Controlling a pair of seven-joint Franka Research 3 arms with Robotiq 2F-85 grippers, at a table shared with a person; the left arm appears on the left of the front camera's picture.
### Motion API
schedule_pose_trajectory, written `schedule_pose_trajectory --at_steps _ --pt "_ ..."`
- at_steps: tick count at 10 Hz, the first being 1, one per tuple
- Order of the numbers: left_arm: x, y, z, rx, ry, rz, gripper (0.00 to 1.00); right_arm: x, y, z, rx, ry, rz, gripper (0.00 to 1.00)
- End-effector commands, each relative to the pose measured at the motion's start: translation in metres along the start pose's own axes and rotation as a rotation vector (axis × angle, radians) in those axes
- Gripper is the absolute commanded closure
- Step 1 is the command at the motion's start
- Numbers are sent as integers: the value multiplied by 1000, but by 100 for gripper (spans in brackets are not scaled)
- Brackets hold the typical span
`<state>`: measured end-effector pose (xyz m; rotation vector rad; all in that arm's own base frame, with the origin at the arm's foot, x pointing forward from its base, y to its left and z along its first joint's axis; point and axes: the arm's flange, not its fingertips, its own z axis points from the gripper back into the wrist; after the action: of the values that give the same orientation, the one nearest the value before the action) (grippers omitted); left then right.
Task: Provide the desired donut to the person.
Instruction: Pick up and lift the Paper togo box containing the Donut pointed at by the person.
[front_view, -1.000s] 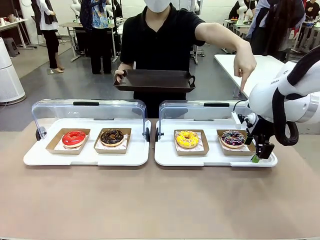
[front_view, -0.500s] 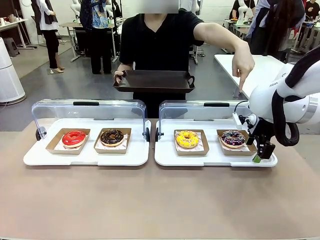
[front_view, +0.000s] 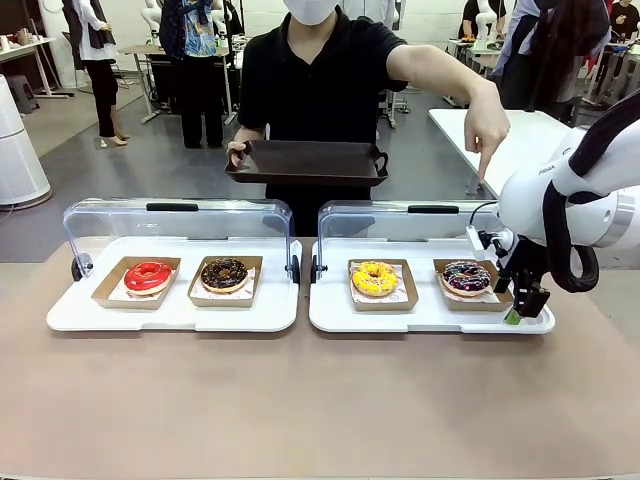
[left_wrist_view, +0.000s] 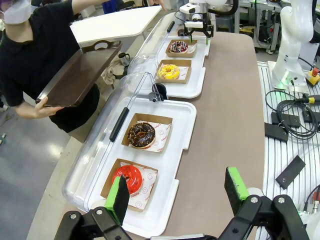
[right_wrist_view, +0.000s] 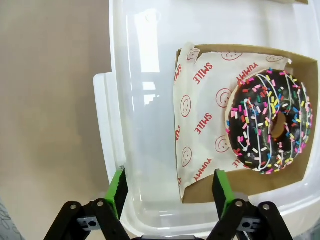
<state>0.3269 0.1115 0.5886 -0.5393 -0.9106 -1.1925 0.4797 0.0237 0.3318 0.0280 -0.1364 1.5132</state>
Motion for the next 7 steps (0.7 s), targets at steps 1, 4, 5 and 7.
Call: schedule_pose_trajectory --at_steps 1,4,5,7 --pt "1 0 1 -2 -5 -3 0 0 -6 -5 -23 18 -14 22" --pt "1 0 1 -2 -5 -3 0 0 -7 -6 -32 7 -11 51" --pt "1 0 1 -2 -5 -3 0 0 -7 -5 -37 0 -11 61" --pt "1 0 1 -2 -5 -3 0 0 -7 -6 -41 -3 -10 80"
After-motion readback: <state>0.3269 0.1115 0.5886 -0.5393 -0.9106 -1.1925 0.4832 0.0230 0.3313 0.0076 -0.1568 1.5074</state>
